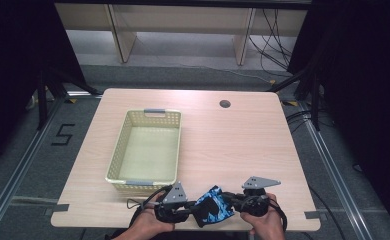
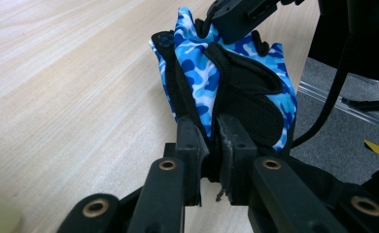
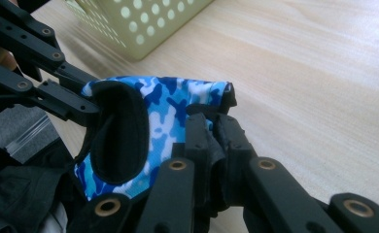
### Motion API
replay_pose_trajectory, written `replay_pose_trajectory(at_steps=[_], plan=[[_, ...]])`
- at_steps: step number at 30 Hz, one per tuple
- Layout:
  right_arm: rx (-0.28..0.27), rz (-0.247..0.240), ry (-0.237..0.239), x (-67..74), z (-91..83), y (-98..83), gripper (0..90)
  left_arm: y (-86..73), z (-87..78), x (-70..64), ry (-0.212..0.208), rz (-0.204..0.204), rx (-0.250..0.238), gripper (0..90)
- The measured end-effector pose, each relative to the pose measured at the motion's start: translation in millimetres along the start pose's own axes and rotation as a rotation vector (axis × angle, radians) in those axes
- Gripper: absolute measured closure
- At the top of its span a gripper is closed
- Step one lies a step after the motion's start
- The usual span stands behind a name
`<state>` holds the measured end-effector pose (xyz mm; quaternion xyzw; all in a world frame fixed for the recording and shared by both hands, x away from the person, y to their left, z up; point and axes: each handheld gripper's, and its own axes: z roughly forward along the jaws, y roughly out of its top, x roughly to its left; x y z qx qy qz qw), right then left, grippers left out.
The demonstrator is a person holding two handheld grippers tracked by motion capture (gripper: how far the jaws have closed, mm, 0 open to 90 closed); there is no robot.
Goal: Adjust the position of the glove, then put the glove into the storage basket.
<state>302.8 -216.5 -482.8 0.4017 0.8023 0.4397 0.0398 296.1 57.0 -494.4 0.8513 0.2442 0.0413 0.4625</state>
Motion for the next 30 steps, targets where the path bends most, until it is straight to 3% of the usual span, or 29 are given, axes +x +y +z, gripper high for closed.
replay_pose_trajectory(at_steps=[1, 2, 3, 4, 6, 7, 8, 10, 15, 16, 17, 20, 21, 23, 24, 26, 29, 30], plan=[[0.008, 0.016, 0.005, 2.0, -1.6, 0.9, 85.1, 0.3, -0.7, -1.2, 0.004, -0.014, 0.001, 79.8], [0.006, -0.005, 0.003, 0.9, -1.7, 1.9, 85.1, 0.3, -0.7, -1.2, 0.004, -0.014, 0.001, 79.8], [0.006, 0.003, -0.004, 2.9, -1.8, 2.3, 85.1, 1.3, -2.5, -1.4, 0.002, -0.006, 0.000, 79.7], [0.004, -0.019, -0.009, 2.1, -1.9, 3.3, 85.2, 1.8, -3.8, -0.1, 0.001, 0.010, 0.005, 79.7], [0.001, -0.006, -0.006, 5.7, -2.7, 4.6, 85.2, 2.6, -6.6, -0.5, 0.012, 0.002, 0.012, 79.7], [-0.010, -0.040, -0.014, 4.5, -3.4, 5.9, 85.2, 3.4, -8.3, -0.4, 0.015, 0.006, 0.006, 79.7], [-0.007, -0.020, -0.005, 7.7, -4.9, 7.2, 85.2, 4.6, -10.8, -0.5, 0.008, 0.008, 0.001, 79.7], [-0.026, -0.057, -0.007, 7.8, -6.7, 10.8, 85.2, 6.7, -14.5, -1.7, 0.000, -0.005, -0.009, 79.6], [-0.045, -0.069, -0.004, 16.0, -10.6, 16.0, 85.2, 12.0, -25.4, 1.1, 0.002, 0.036, -0.024, 79.7], [-0.046, -0.058, -0.001, 18.6, -11.9, 17.4, 85.2, 12.2, -28.5, 1.3, 0.017, 0.024, -0.007, 79.7], [-0.040, -0.047, 0.000, 21.2, -13.2, 18.7, 85.2, 12.8, -29.8, 0.8, 0.007, 0.015, -0.024, 79.6], [-0.046, -0.055, 0.016, 26.2, -12.3, 26.1, 85.2, 16.1, -40.4, 5.6, 0.006, 0.007, -0.026, 79.6], [-0.059, -0.085, 0.010, 26.2, -10.4, 29.6, 85.2, 17.5, -44.9, 7.9, 0.017, 0.021, -0.022, 79.6], [-0.054, -0.098, 0.010, 30.3, -7.1, 36.8, 85.2, 19.9, -53.9, 13.1, 0.028, 0.029, -0.018, 79.6], [-0.067, -0.089, 0.028, 32.9, -3.8, 40.9, 85.2, 20.6, -57.7, 15.3, 0.028, 0.016, -0.031, 79.6], [-0.070, -0.117, 0.024, 35.0, 1.2, 53.9, 85.2, 22.8, -67.7, 22.4, 0.045, 0.007, -0.031, 79.6], [-0.065, -0.112, 0.059, 41.2, 10.4, 72.8, 85.2, 27.7, -86.3, 35.9, 0.073, 0.009, -0.030, 79.6], [-0.078, -0.146, 0.071, 40.4, 14.4, 79.9, 85.2, 28.9, -89.8, 38.7, 0.065, 0.003, -0.045, 79.6]])
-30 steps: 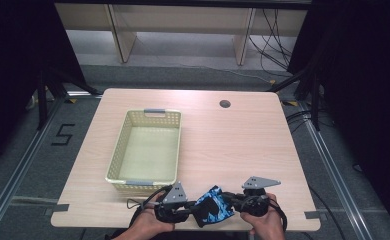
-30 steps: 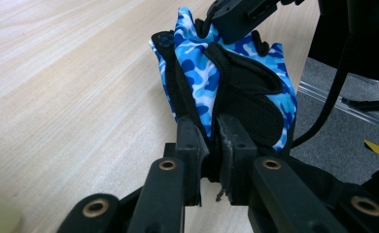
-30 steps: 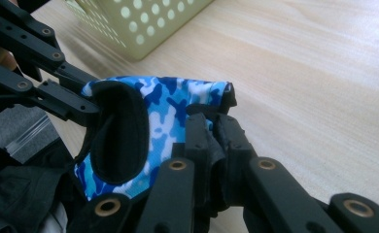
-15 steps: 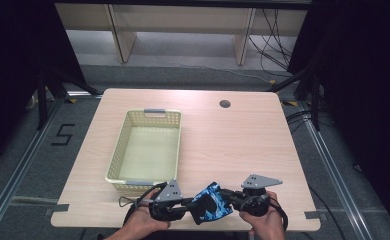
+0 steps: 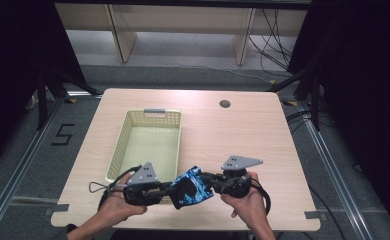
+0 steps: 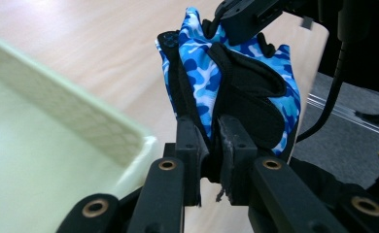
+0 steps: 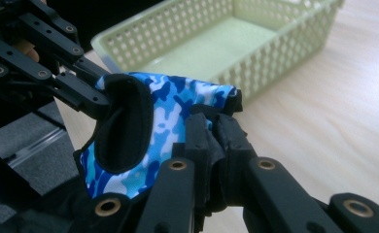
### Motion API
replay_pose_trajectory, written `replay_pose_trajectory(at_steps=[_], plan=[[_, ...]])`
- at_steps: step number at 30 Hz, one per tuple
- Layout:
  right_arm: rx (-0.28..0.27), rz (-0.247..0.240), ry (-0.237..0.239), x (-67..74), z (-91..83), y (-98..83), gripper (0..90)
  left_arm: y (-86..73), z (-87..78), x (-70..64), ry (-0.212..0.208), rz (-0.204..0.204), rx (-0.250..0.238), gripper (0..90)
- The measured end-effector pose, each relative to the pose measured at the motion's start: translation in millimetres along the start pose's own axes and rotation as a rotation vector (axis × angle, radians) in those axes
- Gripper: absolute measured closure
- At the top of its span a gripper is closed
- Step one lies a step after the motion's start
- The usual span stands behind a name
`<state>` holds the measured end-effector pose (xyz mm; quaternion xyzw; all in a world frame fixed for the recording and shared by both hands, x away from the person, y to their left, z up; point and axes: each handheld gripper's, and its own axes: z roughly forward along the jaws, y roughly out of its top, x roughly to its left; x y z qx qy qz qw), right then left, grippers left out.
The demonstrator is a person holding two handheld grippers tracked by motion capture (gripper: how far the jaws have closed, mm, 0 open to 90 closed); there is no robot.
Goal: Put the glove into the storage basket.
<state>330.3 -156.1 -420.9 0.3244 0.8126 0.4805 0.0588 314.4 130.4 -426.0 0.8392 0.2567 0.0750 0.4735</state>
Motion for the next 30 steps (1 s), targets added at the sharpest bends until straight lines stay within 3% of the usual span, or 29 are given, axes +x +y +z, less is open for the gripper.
replay_pose_trajectory(at_steps=[1, 2, 4, 6, 8, 9, 12, 16, 20, 22, 24, 30], plan=[[0.011, 0.026, -0.010, 2.8, 1.2, 4.6, 85.2, 1.6, -5.3, 4.0, 0.012, -0.006, -0.002, 79.6], [-0.003, -0.008, 0.002, 0.4, 5.4, 10.9, 85.2, 3.0, -9.6, 7.8, 0.015, -0.002, -0.007, 79.6], [0.003, 0.006, 0.011, 4.0, 12.0, 22.5, 85.2, 6.0, -19.5, 15.0, 0.041, -0.002, -0.014, 79.6], [0.019, -0.030, -0.001, 5.0, 18.5, 33.8, 85.2, 7.4, -26.3, 22.6, 0.051, -0.006, -0.017, 79.6], [0.027, -0.048, -0.003, 7.1, 26.8, 45.0, 85.3, 7.4, -31.3, 31.5, 0.034, -0.015, -0.010, 79.6], [0.035, -0.036, 0.006, 9.1, 29.5, 48.2, 85.3, 7.1, -34.3, 37.1, 0.032, -0.046, -0.012, 79.6], [0.031, -0.039, 0.016, 9.8, 44.6, 59.6, 85.3, 5.5, -42.3, 54.8, 0.028, -0.081, -0.012, 79.7], [0.029, -0.038, 0.014, 11.5, 59.5, 69.3, 85.3, 1.6, -48.4, 74.8, 0.028, -0.095, -0.002, 79.8], [0.063, -0.032, 0.013, 12.9, 78.0, 79.5, 85.4, -1.2, -53.0, 95.1, 0.038, -0.093, 0.031, 79.8], [0.064, -0.024, 0.013, 11.8, 89.4, 82.5, 85.5, -1.1, -55.2, 101.8, 0.018, -0.086, 0.049, 79.7], [0.075, -0.012, 0.019, 11.0, 96.0, 84.9, 85.6, -0.8, -57.9, 110.2, 0.037, -0.101, 0.059, 79.8], [0.081, 0.002, 0.027, 10.5, 119.2, 89.6, 85.7, -4.9, -57.6, 131.4, 0.038, -0.119, 0.104, 79.8]])
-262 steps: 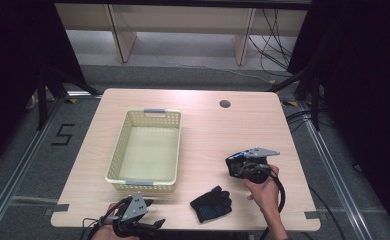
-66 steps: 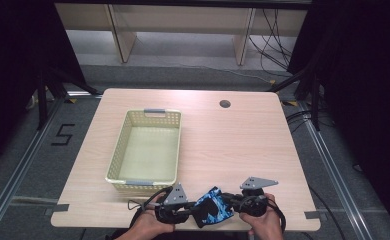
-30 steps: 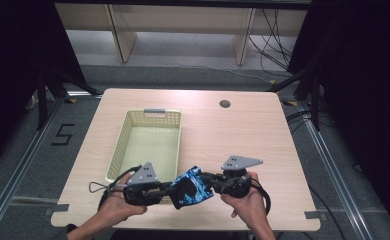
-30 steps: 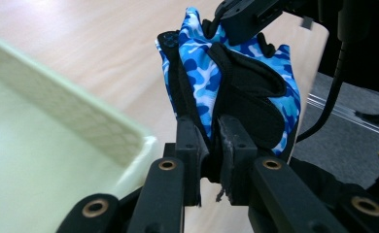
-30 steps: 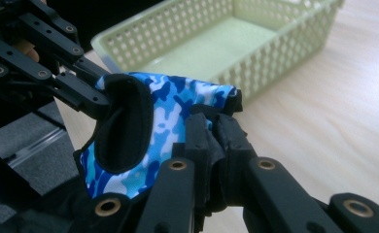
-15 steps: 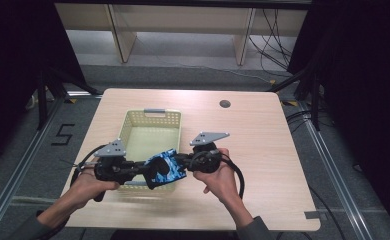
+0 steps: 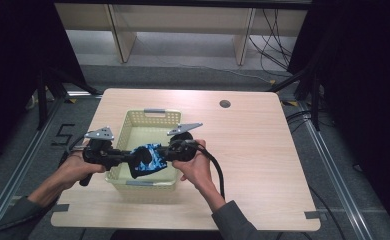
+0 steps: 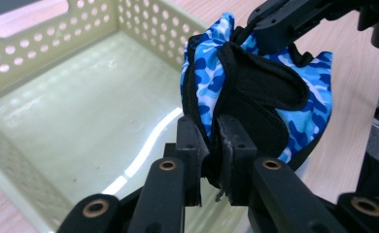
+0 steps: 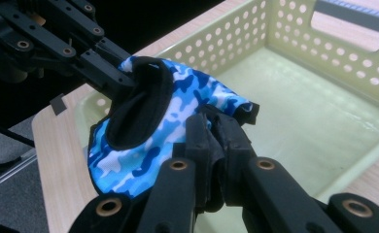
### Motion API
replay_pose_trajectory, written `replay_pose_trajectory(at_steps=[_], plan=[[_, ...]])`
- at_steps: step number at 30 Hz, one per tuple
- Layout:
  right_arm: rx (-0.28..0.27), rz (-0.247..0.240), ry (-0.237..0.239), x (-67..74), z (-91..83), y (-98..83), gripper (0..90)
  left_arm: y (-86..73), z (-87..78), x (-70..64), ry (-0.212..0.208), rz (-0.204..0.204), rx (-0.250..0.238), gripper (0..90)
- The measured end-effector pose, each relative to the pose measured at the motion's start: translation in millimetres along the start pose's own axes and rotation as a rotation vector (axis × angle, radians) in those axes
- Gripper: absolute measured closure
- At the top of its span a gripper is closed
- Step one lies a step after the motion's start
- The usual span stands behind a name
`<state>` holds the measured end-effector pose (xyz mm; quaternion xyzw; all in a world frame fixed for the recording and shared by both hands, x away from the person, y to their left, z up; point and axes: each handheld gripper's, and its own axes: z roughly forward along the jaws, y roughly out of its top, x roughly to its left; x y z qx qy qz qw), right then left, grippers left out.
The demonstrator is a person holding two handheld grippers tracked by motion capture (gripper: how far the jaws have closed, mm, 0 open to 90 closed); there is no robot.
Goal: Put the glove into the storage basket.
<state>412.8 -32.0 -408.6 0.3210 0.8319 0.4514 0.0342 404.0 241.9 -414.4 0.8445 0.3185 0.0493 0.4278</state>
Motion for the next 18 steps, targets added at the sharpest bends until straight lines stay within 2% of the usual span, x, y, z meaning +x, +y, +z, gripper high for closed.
replay_pose_trajectory(at_steps=[7, 8, 9, 10, 13, 15, 17, 18], plan=[[0.045, 0.009, -0.013, -0.2, 17.0, -4.5, 85.7, -4.0, 8.7, 15.7, -0.033, 0.004, 0.058, 79.6], [0.029, 0.009, -0.020, -0.2, 20.7, -6.5, 85.7, -4.9, 10.6, 16.0, -0.030, -0.005, 0.064, 79.6], [0.060, 0.004, -0.020, -0.3, 20.9, -6.8, 85.7, -5.6, 12.3, 17.1, -0.036, 0.010, 0.075, 79.5], [0.052, 0.004, -0.027, 0.4, 24.3, -8.6, 85.7, -6.9, 14.5, 17.3, -0.031, 0.009, 0.082, 79.4], [0.095, -0.006, -0.038, 2.0, 30.6, -12.5, 85.7, -10.8, 18.8, 18.3, -0.015, 0.002, 0.105, 79.1], [0.123, -0.030, -0.049, 3.8, 36.2, -14.2, 85.7, -13.1, 21.5, 19.1, -0.012, -0.008, 0.129, 78.8], [0.144, -0.058, -0.068, 7.1, 41.0, -15.1, 85.7, -16.7, 26.5, 18.2, 0.008, -0.022, 0.138, 78.5], [0.162, -0.061, -0.068, 9.6, 43.9, -15.5, 85.7, -17.2, 27.1, 18.7, 0.014, -0.010, 0.145, 78.1]])
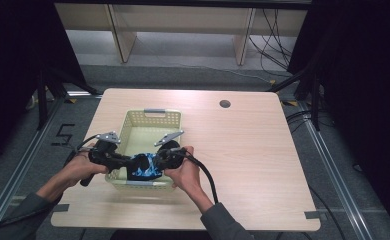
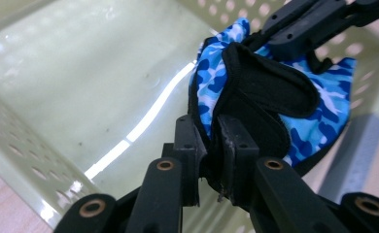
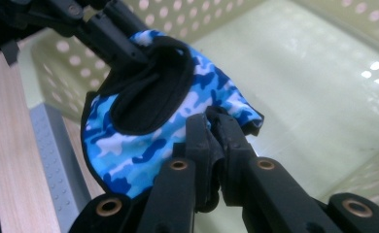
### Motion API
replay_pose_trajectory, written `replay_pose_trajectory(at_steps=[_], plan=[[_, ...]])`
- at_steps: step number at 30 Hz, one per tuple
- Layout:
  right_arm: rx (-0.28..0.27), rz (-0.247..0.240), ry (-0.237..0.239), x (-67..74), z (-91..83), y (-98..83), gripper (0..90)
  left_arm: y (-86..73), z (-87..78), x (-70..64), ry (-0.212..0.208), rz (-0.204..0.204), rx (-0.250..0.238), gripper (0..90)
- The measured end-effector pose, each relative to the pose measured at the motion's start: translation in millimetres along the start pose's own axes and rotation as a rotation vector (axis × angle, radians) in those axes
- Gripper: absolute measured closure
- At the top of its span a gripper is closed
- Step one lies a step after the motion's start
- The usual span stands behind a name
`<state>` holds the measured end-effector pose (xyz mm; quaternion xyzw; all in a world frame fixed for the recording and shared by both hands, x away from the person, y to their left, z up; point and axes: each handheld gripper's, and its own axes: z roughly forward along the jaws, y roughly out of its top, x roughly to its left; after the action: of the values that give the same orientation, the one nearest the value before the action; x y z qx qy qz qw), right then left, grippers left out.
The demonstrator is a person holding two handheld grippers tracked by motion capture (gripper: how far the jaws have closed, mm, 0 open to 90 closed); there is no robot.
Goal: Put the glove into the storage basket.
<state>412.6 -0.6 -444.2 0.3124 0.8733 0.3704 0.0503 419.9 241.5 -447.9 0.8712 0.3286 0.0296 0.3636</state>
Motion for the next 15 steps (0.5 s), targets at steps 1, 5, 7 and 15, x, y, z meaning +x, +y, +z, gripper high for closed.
replay_pose_trajectory(at_steps=[1, 5, 7, 15], plan=[[0.010, -0.002, -0.006, 1.0, 1.7, 0.1, 85.7, -0.9, 1.7, 0.6, 0.009, -0.003, 0.000, 77.8], [0.056, -0.019, -0.009, 3.9, 8.3, -0.6, 85.7, -3.0, 3.9, 1.3, 0.018, 0.024, 0.044, 74.2], [0.070, -0.037, -0.009, 4.7, 10.2, -0.4, 85.7, -2.9, 2.8, 2.6, 0.034, 0.058, 0.079, 70.7], [0.104, -0.027, -0.020, 7.4, 12.5, -0.5, 85.7, 6.6, -10.9, 0.6, 0.083, 0.054, 0.048, 56.0]])
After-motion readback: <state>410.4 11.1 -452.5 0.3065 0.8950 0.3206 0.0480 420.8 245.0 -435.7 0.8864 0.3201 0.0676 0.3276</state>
